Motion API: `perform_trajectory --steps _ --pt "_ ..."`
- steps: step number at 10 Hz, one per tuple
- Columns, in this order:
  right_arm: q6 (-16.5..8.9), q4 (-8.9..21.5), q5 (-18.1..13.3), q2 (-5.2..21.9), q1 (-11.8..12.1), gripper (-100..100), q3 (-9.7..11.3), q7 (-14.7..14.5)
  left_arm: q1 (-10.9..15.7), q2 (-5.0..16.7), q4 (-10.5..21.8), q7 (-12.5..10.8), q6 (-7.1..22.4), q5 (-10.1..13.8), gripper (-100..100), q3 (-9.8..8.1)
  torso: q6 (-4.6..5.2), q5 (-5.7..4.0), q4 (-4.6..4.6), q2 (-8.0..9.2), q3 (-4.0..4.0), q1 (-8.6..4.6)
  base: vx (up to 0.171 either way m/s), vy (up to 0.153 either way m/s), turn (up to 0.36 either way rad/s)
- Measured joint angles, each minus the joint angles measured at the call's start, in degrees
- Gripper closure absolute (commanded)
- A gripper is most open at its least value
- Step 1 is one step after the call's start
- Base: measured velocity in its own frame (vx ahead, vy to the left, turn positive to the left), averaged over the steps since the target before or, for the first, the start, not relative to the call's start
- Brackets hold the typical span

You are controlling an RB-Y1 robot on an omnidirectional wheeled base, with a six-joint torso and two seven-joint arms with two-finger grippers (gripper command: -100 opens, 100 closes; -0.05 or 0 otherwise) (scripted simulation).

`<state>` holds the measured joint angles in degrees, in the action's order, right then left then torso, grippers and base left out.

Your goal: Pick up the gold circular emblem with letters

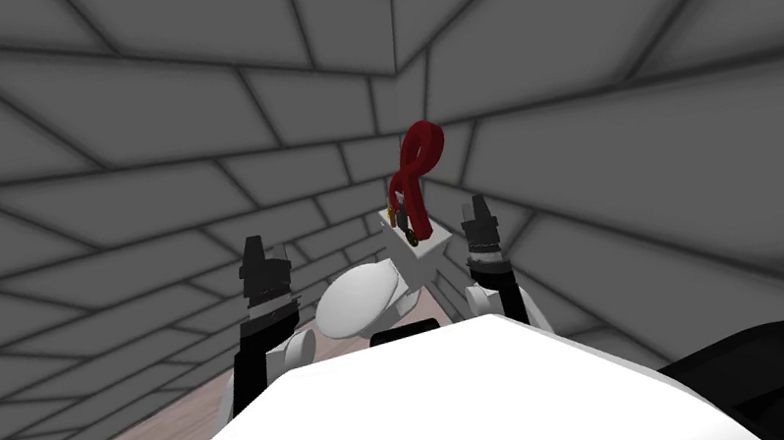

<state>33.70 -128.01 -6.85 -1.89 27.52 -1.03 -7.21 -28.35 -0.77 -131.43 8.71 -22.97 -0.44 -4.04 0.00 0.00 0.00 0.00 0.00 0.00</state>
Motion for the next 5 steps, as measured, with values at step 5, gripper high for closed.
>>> perform_trajectory --steps 5 --pt "0.63 4.53 -3.07 7.58 1.75 -100 -0.82 1.02 0.01 -0.01 0.00 0.00 0.00 0.00 0 0.01 -0.01 0.09 0.02 0.12 0.07 0.42 -0.027 0.093 0.072"
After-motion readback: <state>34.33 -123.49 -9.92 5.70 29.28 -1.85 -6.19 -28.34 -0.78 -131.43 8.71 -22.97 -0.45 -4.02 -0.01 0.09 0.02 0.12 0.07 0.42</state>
